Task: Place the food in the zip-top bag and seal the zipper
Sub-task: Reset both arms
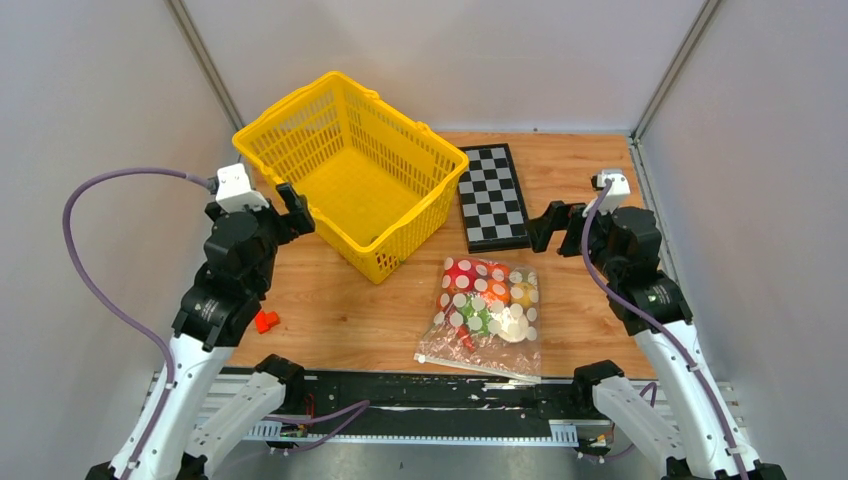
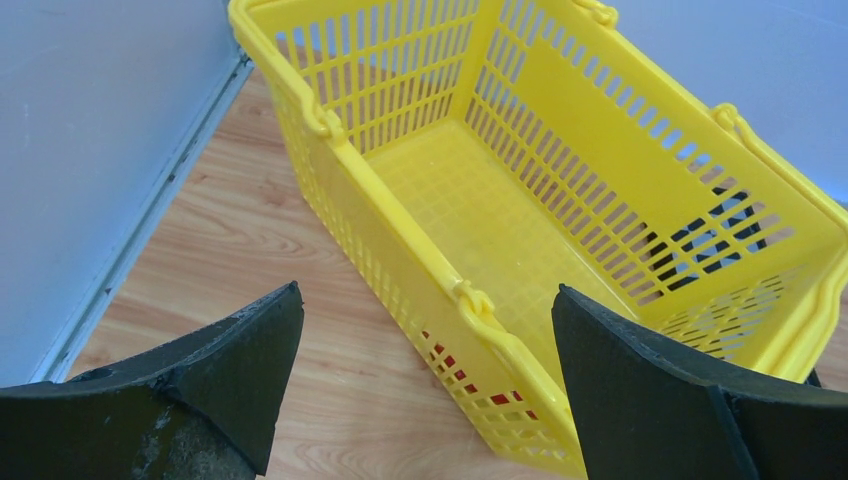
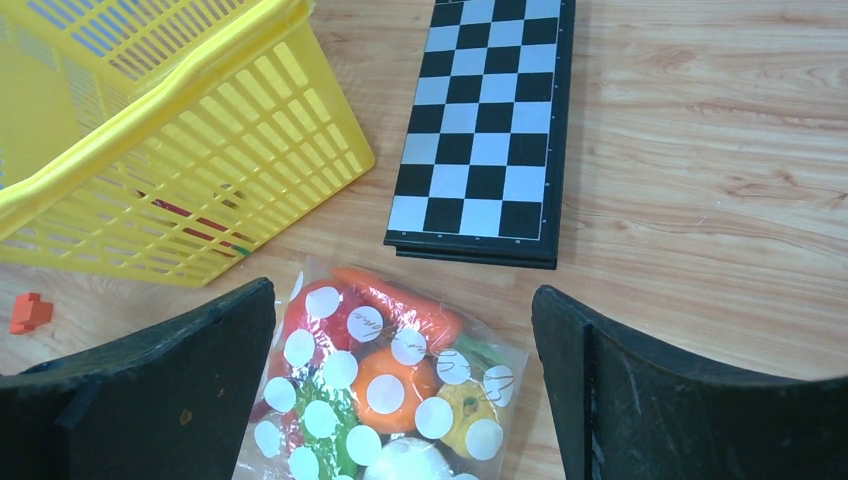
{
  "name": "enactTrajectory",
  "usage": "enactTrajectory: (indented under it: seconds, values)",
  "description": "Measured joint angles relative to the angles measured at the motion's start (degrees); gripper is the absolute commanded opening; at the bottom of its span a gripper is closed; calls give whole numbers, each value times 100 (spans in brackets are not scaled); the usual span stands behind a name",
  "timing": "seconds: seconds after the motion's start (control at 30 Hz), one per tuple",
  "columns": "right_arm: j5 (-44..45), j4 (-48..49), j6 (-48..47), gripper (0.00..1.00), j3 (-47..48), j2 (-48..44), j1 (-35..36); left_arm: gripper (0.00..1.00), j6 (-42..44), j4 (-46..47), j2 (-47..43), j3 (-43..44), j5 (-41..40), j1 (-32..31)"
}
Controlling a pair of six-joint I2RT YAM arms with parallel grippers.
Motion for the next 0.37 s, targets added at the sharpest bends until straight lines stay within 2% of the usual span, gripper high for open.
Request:
enactTrajectory:
  seconds: [0.37]
  values:
    - [-57, -83, 13, 100, -85, -107, 0, 100, -223, -33, 186, -210, -278, 0]
